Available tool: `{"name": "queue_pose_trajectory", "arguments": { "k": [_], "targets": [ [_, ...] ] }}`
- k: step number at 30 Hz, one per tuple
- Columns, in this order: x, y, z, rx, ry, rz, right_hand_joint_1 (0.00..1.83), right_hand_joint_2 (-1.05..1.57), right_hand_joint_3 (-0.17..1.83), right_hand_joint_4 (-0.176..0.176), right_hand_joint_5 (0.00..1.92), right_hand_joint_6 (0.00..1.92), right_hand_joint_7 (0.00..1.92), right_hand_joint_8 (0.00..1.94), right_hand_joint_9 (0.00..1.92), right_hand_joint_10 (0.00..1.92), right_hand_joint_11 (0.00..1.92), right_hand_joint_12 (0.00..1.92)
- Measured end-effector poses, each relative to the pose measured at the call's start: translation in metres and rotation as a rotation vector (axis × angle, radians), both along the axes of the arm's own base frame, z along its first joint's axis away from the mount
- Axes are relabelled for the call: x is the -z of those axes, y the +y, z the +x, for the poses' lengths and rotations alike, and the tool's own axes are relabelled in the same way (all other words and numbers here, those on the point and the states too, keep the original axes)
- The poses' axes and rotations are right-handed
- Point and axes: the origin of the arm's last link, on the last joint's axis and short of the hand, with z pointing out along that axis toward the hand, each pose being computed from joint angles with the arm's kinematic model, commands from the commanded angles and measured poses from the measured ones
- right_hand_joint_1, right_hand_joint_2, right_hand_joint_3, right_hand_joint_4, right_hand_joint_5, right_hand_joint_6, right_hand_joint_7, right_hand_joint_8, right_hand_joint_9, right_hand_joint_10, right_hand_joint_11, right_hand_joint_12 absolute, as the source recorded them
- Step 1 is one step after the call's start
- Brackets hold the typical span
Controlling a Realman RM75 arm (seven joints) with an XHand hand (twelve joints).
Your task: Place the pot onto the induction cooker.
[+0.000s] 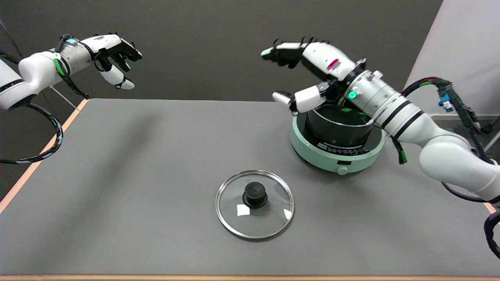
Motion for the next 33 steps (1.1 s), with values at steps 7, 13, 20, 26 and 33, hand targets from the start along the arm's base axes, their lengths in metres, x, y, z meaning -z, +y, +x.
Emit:
{"name": "queue_pose_trajectory", "arguments": {
  "k": [7, 13, 20, 26, 33],
  "targets": [
    [0.016, 0.003, -0.021, 0.070, 0.034, 0.042, 0.87, 0.55, 0.96, 0.071, 0.55, 0.25, 0.61, 0.20, 0.60, 0.37, 0.44, 1.01],
    [0.024, 0.009, -0.036, 0.105, 0.069, 0.060, 0.82, 0.55, 1.00, 0.072, 0.53, 0.27, 0.63, 0.19, 0.58, 0.43, 0.46, 1.00],
    [0.033, 0.015, -0.047, 0.103, 0.139, 0.078, 0.88, 0.53, 0.98, 0.067, 0.54, 0.24, 0.64, 0.20, 0.60, 0.41, 0.46, 1.05],
    [0.042, 0.020, -0.054, 0.099, 0.168, 0.101, 0.86, 0.53, 0.97, 0.067, 0.54, 0.24, 0.64, 0.20, 0.61, 0.41, 0.46, 1.05],
    [0.056, 0.029, -0.067, 0.092, 0.191, 0.138, 0.85, 0.55, 0.94, 0.068, 0.56, 0.25, 0.66, 0.22, 0.63, 0.41, 0.46, 1.05]
  ]
}}
